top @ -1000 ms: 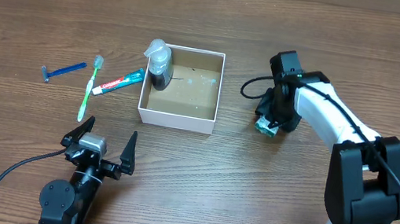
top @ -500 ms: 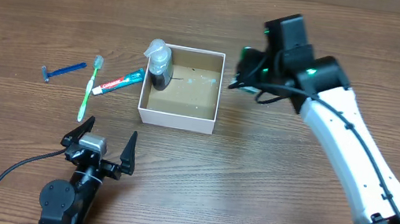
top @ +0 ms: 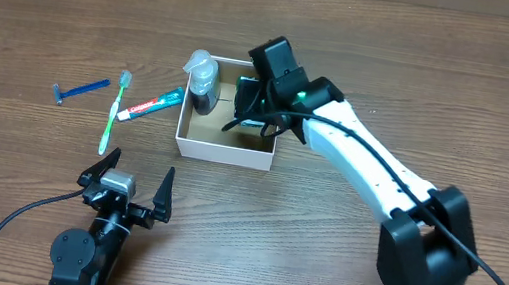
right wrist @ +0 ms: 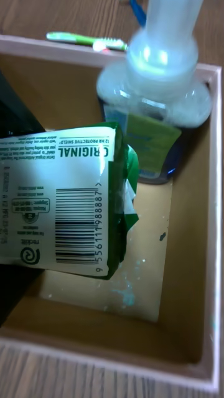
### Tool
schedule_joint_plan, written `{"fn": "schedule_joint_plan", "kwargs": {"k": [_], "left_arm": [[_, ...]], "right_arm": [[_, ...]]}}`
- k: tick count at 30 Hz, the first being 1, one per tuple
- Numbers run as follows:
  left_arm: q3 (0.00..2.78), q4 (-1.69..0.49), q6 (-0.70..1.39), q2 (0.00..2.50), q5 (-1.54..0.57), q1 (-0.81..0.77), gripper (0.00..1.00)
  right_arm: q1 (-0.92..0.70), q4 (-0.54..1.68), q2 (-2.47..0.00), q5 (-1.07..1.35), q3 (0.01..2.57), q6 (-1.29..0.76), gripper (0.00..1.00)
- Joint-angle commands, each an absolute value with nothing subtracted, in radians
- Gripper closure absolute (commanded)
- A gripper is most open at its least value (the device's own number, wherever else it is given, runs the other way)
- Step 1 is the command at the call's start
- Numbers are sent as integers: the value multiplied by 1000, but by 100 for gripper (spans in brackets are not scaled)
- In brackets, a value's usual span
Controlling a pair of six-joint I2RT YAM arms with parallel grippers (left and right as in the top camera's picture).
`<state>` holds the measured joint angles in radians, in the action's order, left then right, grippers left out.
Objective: Pack container
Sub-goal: 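Carry the soap bar box into the white box and release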
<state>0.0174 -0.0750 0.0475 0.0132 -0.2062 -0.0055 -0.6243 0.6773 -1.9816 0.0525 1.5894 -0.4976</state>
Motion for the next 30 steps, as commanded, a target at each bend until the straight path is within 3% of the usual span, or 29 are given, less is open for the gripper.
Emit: {"fn": "schedule_joint_plan", "kwargs": {"k": [1, 15, 25, 29, 30], "left_arm": [[12, -74, 25, 4, -206, 1, 0], [12, -74, 25, 4, -206, 1, 0], [12, -74, 26, 4, -206, 1, 0], [12, -74, 26, 4, -206, 1, 0], [12, -73, 25, 4, -206, 1, 0]], "right_arm": [[-627, 638, -2025, 50, 1610, -500, 44], [-611, 648, -2063, 41, 1650, -490, 40], [-559, 1295, -1924, 57, 2210, -467, 26], [-406, 1465, -1896, -10, 2243, -467, 13], [-355, 1501, -1898, -16, 2239, -467, 6]]}}
